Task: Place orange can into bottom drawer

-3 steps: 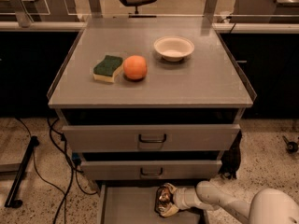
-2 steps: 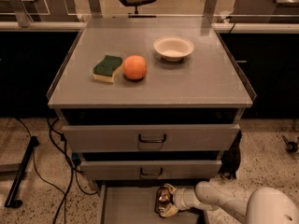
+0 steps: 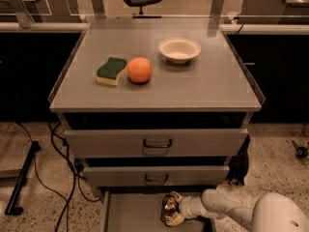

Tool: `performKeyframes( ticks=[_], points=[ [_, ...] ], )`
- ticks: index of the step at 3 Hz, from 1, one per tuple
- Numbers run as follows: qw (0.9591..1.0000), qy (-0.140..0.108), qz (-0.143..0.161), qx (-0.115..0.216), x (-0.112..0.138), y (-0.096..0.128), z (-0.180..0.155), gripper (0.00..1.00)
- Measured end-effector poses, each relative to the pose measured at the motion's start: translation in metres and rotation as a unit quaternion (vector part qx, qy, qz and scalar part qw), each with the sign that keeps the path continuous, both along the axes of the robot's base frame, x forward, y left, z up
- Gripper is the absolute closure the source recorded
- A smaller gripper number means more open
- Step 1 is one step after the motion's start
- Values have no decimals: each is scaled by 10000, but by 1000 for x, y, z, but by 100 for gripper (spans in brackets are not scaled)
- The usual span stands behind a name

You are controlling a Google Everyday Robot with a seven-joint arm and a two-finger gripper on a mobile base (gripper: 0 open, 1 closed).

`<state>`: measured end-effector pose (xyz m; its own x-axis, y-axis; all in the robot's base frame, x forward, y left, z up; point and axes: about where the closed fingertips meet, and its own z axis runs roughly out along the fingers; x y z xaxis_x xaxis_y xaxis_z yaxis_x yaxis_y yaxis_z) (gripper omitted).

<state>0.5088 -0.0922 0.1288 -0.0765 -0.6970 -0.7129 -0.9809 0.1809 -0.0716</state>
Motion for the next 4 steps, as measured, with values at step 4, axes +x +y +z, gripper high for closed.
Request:
performKeyframes(
  ticks=[4],
  points=[
    [9998, -54, 86, -199, -5, 2, -13, 74]
  ],
)
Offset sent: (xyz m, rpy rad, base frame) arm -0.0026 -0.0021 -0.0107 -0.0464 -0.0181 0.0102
